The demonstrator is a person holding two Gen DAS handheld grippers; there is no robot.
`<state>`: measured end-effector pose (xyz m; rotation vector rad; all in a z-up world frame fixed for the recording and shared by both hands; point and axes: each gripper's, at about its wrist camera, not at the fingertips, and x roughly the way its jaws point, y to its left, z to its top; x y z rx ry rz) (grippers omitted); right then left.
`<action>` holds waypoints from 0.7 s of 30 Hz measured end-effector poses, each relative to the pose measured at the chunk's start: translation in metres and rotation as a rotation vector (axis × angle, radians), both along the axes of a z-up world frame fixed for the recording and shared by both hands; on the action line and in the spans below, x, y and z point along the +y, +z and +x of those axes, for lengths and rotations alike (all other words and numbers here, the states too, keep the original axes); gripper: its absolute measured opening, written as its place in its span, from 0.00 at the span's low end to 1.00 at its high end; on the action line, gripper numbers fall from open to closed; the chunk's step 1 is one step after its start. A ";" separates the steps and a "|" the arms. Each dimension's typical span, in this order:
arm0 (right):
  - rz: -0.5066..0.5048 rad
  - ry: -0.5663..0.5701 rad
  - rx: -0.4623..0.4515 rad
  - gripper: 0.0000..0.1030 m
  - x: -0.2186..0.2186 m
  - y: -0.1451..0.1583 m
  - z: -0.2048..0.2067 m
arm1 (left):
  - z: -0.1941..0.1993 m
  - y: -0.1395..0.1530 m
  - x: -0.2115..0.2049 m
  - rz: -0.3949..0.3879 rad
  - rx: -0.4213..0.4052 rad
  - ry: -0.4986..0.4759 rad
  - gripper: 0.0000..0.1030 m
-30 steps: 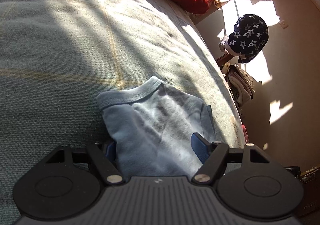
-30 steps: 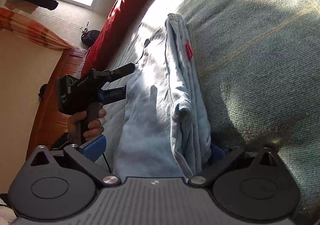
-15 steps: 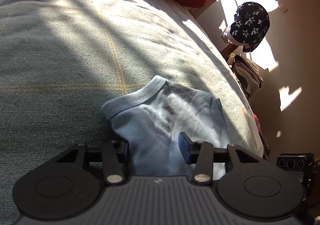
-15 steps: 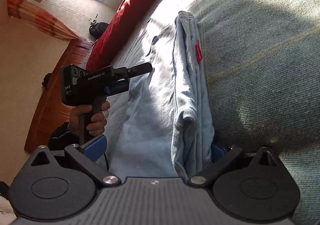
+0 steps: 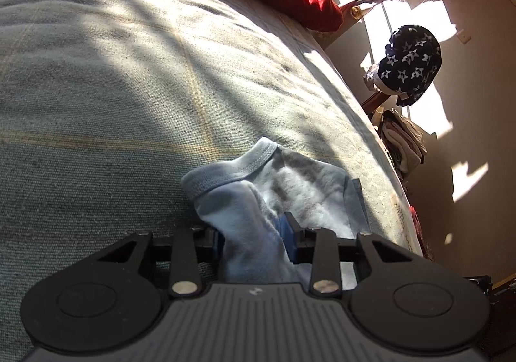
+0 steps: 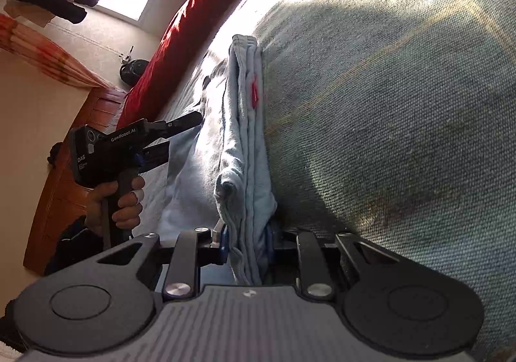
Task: Fold clothes
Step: 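Close both tools on the side edge of the light-blue shirt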
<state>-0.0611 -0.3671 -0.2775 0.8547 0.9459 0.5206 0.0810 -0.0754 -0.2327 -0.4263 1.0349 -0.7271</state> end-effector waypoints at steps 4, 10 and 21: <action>0.030 0.004 0.011 0.21 -0.002 -0.002 0.005 | 0.002 -0.003 -0.001 -0.022 0.015 0.013 0.31; -0.049 -0.014 -0.033 0.21 0.012 0.009 0.000 | -0.014 0.012 -0.018 0.115 -0.104 -0.001 0.19; -0.228 0.007 -0.162 0.18 0.039 0.058 -0.005 | -0.036 0.056 -0.023 0.192 -0.245 -0.031 0.12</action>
